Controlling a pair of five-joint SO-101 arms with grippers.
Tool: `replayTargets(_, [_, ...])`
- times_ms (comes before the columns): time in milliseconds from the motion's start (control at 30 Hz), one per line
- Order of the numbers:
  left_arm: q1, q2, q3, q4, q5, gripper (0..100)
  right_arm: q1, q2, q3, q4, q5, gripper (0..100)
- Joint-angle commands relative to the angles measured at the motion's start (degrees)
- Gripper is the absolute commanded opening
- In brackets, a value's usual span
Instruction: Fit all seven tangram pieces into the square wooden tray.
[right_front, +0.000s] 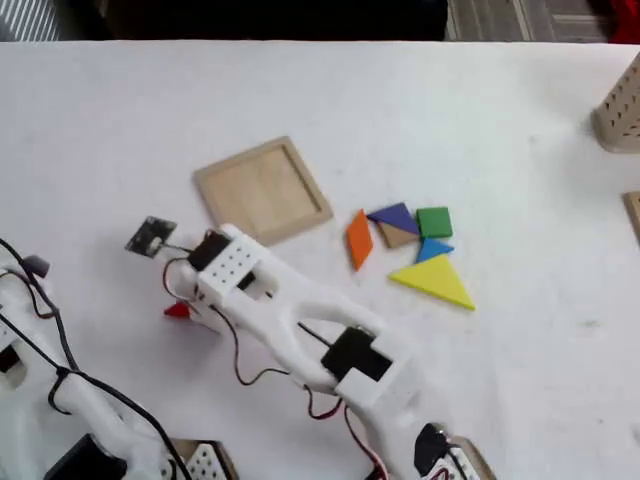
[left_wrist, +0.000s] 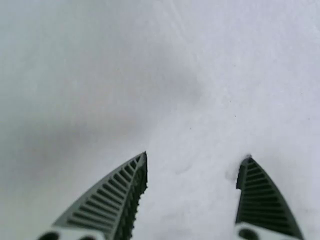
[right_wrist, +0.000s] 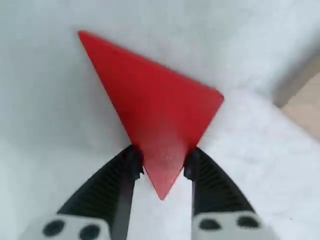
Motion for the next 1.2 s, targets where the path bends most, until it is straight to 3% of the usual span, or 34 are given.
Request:
replayTargets(0, [-0.2, 0.1, -0.4, -1.1, 0.4, 29, 1.0, -0.4, -1.1, 0.2, -2.1, 2.2])
replayTargets(267, [-0.2, 0.1, -0.4, -1.1, 0.4, 29, 2.2, -13.6, 5.0, 1.6, -2.3, 2.2])
replayTargets(633, [-0.2, 0.1, -0.4, -0.9, 0.4, 29, 5.5, -36.8, 24.7, -8.0, -2.5, 2.9])
replayTargets(733, [-0.2, 0.1, -0.4, -1.0, 0.5, 29, 5.3, -38.5, 27.3, -10.2, -6.9, 11.2])
replayTargets(900, [-2.9, 1.5, -3.3, 0.2, 0.4, 29, 3.4, -34.2, 30.1, -22.3, -11.7, 27.2])
replayTargets(1167, [-9.6, 20.4, -19.3, 4.2, -2.1, 29, -2.2, -23.3, 30.0, -44.4, -11.8, 26.2])
